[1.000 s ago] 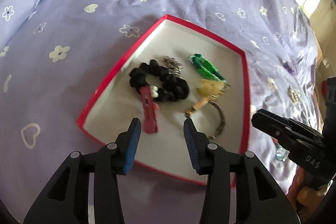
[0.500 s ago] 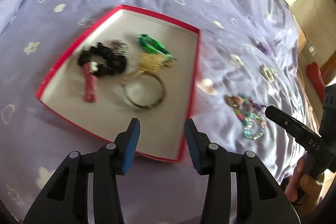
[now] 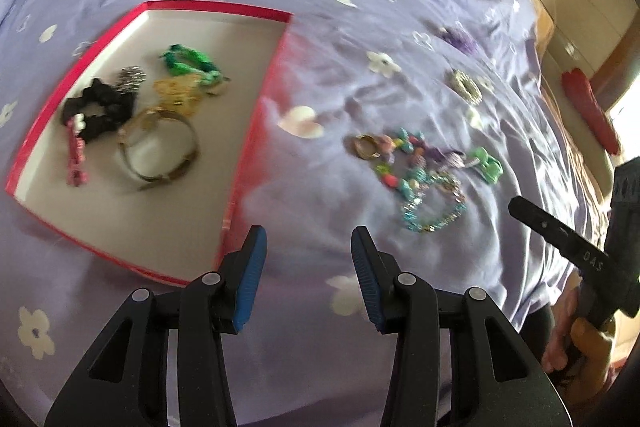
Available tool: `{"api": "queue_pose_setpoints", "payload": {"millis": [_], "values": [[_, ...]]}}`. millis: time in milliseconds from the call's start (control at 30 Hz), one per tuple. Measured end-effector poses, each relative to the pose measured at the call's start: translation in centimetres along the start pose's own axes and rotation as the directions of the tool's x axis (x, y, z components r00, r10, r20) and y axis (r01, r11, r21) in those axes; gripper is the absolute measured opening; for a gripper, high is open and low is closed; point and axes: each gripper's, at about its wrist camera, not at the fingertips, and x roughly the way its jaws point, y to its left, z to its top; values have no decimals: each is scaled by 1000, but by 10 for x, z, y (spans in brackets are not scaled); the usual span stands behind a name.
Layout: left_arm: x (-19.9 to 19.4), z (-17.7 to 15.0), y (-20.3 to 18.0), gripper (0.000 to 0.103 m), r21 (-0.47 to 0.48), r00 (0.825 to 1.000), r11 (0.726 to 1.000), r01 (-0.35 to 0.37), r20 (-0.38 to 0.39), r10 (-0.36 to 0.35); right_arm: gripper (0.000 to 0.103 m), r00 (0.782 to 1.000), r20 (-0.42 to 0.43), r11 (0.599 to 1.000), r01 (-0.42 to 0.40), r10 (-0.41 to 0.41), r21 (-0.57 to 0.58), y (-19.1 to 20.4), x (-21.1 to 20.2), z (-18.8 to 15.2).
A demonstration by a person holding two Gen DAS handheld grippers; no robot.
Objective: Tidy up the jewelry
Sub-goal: 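Grasp the crystal bead strand with the left tool while the right grasps the mint-green hair tie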
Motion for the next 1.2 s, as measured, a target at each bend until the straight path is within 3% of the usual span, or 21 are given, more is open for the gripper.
{"api": "queue_pose_setpoints", "payload": {"millis": [233, 367, 700, 833, 867, 933, 1000, 1067, 1100, 1133, 1200], "values": [[9, 0, -24, 42, 46, 999, 999, 21, -27, -19, 38, 1000, 18, 1000, 11, -12, 25, -14, -7, 3], [18, 2, -36, 42, 80, 998, 996, 38, -54, -34, 43, 999, 27, 1000, 20, -21, 23, -19, -5, 7], [53, 11, -66, 42, 110, 988, 988, 110, -123, -97, 43, 999, 21, 998, 48, -48, 31, -36, 9, 24], [63, 13, -76, 42, 129, 990, 986, 104, -113, -90, 46, 997, 15, 997, 70, -70, 16, -38, 23, 32], [64, 13, -77, 41, 137, 990, 985, 101, -110, -86, 46, 997, 11, 997, 75, -75, 14, -39, 27, 33], [64, 12, -81, 27, 162, 990, 981, 107, -104, -90, 46, 996, -1, 996, 87, -87, 9, -42, 37, 35], [64, 11, -80, 10, 168, 988, 978, 124, -108, -107, 44, 996, -3, 996, 90, -90, 6, -43, 43, 35], [62, 9, -78, 9, 162, 987, 977, 136, -110, -119, 28, 995, 10, 995, 103, -103, -14, -40, 44, 34], [60, 8, -77, 9, 161, 987, 977, 137, -103, -122, 25, 995, 13, 994, 104, -103, -21, -39, 43, 33], [58, 7, -76, 9, 159, 988, 978, 137, -96, -123, 14, 995, 16, 995, 99, -98, -22, -39, 42, 34], [54, 5, -76, 9, 155, 988, 978, 139, -83, -127, 7, 994, 24, 994, 104, -103, -26, -37, 38, 32]]}}
